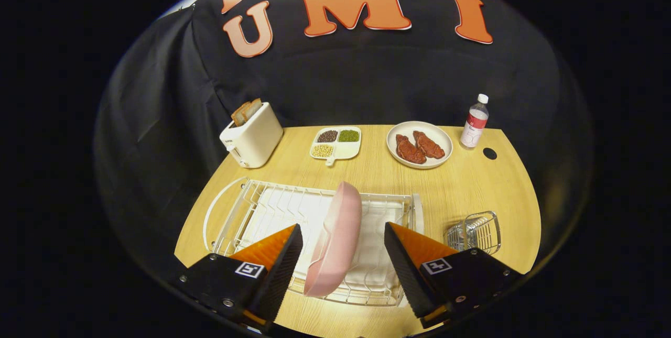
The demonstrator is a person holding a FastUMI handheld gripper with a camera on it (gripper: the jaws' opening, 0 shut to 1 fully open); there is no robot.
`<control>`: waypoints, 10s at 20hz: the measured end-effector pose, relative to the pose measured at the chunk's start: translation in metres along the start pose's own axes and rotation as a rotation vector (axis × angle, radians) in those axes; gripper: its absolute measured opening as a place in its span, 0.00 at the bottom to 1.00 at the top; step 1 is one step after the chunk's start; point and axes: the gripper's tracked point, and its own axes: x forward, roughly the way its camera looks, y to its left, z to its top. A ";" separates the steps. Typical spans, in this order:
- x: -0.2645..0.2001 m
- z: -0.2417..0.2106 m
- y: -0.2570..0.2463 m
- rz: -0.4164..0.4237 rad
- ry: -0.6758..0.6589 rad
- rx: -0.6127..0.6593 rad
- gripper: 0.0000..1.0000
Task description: Take the plate from the dish rack, then take the spoon from the basket and place it into the plate.
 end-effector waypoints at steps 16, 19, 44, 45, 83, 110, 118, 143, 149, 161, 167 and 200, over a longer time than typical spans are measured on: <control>0.052 -0.040 0.004 -0.145 0.213 0.035 0.43; 0.051 -0.034 0.005 -0.185 0.199 0.032 0.41; -0.072 -0.016 0.013 -0.110 -0.082 -0.103 0.30; -0.077 -0.022 0.012 -0.098 -0.089 -0.104 0.30; -0.002 -0.231 -0.064 0.066 0.044 0.245 0.24; -0.056 -0.089 -0.187 -0.253 -0.621 0.050 0.82; -0.021 -0.075 -0.204 -0.288 -0.612 0.038 0.55; -0.075 -0.016 -0.189 -0.248 -0.769 0.069 0.06; -0.125 -0.010 -0.157 -0.193 -0.832 0.036 0.06; -0.173 -0.052 -0.041 0.011 -0.831 -0.164 0.06; -0.163 -0.081 0.006 0.124 -0.779 -0.210 0.06; -0.087 -0.247 0.009 0.353 -0.466 -0.249 0.09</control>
